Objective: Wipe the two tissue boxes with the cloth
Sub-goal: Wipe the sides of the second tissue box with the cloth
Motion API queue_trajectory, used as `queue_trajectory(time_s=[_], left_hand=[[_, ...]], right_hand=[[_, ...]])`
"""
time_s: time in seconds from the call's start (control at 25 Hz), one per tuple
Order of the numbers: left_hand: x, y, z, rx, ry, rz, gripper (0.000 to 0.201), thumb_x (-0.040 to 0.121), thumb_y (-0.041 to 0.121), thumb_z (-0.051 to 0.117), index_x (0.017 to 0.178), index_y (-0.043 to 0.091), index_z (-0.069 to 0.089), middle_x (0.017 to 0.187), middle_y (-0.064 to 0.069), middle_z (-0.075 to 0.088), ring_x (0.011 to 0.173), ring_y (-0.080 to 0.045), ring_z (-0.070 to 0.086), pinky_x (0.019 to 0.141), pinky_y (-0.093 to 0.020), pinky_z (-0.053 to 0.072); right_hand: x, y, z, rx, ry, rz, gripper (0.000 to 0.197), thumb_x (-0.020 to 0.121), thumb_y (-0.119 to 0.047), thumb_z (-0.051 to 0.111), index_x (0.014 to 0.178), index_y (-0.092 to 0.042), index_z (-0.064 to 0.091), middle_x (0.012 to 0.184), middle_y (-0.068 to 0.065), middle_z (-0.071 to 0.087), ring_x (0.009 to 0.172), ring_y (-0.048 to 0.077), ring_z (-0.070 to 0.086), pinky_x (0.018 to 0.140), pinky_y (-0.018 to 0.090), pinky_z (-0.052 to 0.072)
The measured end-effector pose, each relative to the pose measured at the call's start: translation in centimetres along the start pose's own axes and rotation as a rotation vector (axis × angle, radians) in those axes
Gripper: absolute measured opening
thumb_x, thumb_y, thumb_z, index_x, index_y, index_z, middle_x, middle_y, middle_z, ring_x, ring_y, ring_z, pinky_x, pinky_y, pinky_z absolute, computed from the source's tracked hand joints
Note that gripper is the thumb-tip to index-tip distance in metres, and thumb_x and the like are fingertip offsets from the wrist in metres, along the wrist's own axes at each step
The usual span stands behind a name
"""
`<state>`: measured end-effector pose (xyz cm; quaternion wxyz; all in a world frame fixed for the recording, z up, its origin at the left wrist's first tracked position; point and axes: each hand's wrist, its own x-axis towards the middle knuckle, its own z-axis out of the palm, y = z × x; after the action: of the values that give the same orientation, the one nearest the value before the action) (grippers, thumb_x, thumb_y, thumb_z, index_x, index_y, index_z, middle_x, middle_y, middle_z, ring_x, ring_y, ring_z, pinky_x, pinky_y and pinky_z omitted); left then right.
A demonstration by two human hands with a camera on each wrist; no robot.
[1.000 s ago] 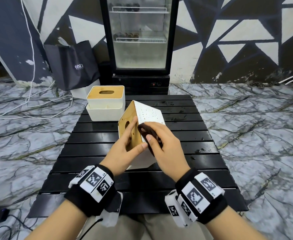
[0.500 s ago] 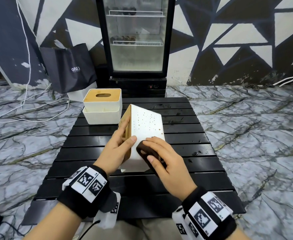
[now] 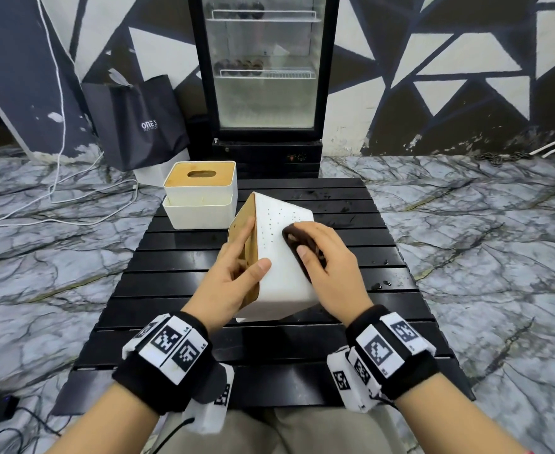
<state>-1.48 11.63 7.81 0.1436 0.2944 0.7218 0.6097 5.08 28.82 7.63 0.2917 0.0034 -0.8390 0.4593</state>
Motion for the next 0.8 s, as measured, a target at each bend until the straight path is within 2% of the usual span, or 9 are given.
queue_trajectory(time_s=[0.08, 0.2, 0.32, 0.48, 0.6, 0.68, 0.8], left_hand=[[0.1, -0.3, -0.2, 0.009, -0.008, -0.009, 0.076, 0.071, 0.058, 0.059, 0.139, 0.057, 0.024, 0.14, -0.001, 0.045, 0.11, -0.02, 0.06, 0.104, -0.042, 0.043], [0.3, -0.1, -0.2, -0.007, -0.017, -0.011, 0.08, 0.069, 0.055, 0.061, 0.141, 0.052, 0.025, 0.141, -0.002, 0.044, 0.108, -0.021, 0.061, 0.102, -0.035, 0.044], [0.5, 0.0, 0.0, -0.01, -0.027, -0.015, 0.08, 0.067, 0.055, 0.06, 0.139, 0.053, 0.026, 0.139, -0.005, 0.046, 0.105, -0.02, 0.062, 0.099, -0.03, 0.045], [0.3, -0.1, -0.1, -0.005, -0.003, -0.016, 0.078, 0.068, 0.056, 0.06, 0.138, 0.055, 0.026, 0.136, -0.006, 0.048, 0.101, -0.017, 0.062, 0.098, -0.03, 0.045], [0.2, 0.1, -0.2, -0.034, -0.007, -0.014, 0.075, 0.07, 0.052, 0.061, 0.137, 0.053, 0.027, 0.134, -0.006, 0.05, 0.096, -0.009, 0.062, 0.091, -0.02, 0.045], [0.3, 0.5, -0.1, -0.034, -0.015, -0.018, 0.069, 0.074, 0.043, 0.061, 0.133, 0.055, 0.028, 0.13, -0.006, 0.051, 0.091, -0.003, 0.061, 0.086, -0.013, 0.044], [0.4, 0.7, -0.2, -0.035, -0.04, -0.027, 0.068, 0.074, 0.044, 0.062, 0.132, 0.057, 0.028, 0.136, -0.005, 0.049, 0.099, -0.009, 0.062, 0.094, -0.021, 0.046]], right_hand=[[-0.9, -0.1, 0.1, -0.004, -0.031, -0.025, 0.036, 0.087, -0.019, 0.047, 0.123, -0.016, 0.054, 0.122, -0.011, 0.05, 0.118, 0.002, 0.043, 0.101, 0.009, 0.028], [-1.8, 0.5, -0.5, -0.007, -0.059, -0.064, 0.035, 0.088, -0.019, 0.048, 0.123, -0.019, 0.054, 0.124, -0.011, 0.051, 0.121, -0.001, 0.041, 0.102, 0.009, 0.027], [-0.2, 0.9, -1.0, -0.016, -0.009, -0.021, 0.034, 0.088, -0.016, 0.048, 0.121, -0.017, 0.056, 0.121, -0.008, 0.053, 0.115, -0.005, 0.043, 0.097, 0.005, 0.029], [1.3, 0.0, -0.2, -0.051, -0.015, 0.012, 0.033, 0.09, -0.009, 0.05, 0.122, -0.014, 0.054, 0.119, -0.008, 0.051, 0.115, 0.007, 0.045, 0.097, 0.007, 0.029], [0.3, 0.2, -0.2, -0.066, -0.052, -0.034, 0.036, 0.088, -0.02, 0.046, 0.123, -0.015, 0.053, 0.124, -0.006, 0.052, 0.118, 0.006, 0.043, 0.102, 0.014, 0.03], [0.2, 0.7, -0.7, -0.071, -0.046, -0.036, 0.037, 0.087, -0.023, 0.045, 0.123, -0.017, 0.055, 0.125, -0.006, 0.053, 0.12, 0.006, 0.044, 0.103, 0.018, 0.032], [1.3, 1.1, -1.3, -0.078, -0.013, 0.008, 0.034, 0.089, -0.019, 0.047, 0.122, -0.017, 0.055, 0.125, -0.006, 0.054, 0.12, 0.008, 0.044, 0.103, 0.022, 0.034]])
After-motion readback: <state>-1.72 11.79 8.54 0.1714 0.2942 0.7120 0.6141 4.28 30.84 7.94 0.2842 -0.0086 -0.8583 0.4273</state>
